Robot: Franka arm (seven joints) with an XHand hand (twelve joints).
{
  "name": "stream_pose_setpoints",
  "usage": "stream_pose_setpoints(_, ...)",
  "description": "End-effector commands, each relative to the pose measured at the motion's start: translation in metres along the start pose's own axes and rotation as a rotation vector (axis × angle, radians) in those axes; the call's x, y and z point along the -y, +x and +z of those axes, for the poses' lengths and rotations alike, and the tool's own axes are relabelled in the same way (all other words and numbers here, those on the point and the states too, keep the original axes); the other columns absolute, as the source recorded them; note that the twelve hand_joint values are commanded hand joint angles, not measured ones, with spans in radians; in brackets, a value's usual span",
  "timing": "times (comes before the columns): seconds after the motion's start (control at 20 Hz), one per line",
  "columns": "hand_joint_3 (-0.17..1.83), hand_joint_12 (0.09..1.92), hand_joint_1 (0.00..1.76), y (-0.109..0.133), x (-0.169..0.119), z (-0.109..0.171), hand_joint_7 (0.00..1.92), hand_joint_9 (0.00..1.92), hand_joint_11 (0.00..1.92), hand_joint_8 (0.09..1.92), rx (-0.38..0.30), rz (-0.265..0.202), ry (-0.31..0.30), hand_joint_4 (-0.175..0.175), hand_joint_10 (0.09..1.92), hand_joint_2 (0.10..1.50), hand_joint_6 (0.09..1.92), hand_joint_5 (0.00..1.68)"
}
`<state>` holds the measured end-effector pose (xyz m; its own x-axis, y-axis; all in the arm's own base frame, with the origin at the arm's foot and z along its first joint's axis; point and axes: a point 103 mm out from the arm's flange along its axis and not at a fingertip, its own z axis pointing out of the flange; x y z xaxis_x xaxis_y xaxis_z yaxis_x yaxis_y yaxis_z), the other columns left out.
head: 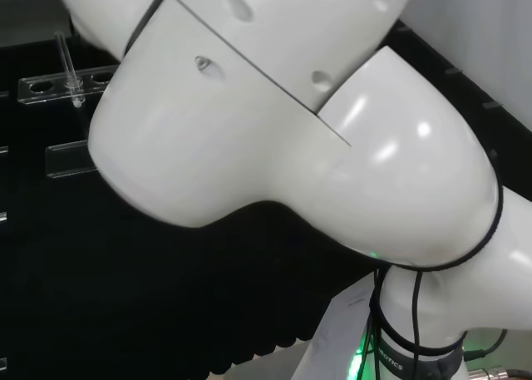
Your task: Pour all the NaCl from the weighing funnel into the round-bottom flask.
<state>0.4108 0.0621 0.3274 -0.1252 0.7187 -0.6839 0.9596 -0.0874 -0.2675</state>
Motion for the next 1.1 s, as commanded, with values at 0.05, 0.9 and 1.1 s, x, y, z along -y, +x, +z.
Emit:
stream_pose_setpoints(0.05, 0.7, 1.13, 1.1, -0.02, 0.008, -0.006, 0.5, 0.78, 0.64, 0.66, -0.197, -0.001, -0.031, 0.175, 0.43, 0.67, 0.84, 1.19)
stream_pose_setpoints(0.9, 0.7, 1.13, 1.1, -0.085, -0.003, 0.035, 0.5, 0.77, 0.65, 0.66, -0.487, 0.052, -0.004, 0.175, 0.43, 0.67, 0.84, 1.19)
stream_pose_setpoints(1.1, 0.7, 1.13, 1.1, -0.097, -0.005, 0.051, 0.5, 0.77, 0.65, 0.66, -0.523, 0.066, 0.009, 0.175, 0.43, 0.67, 0.84, 1.19)
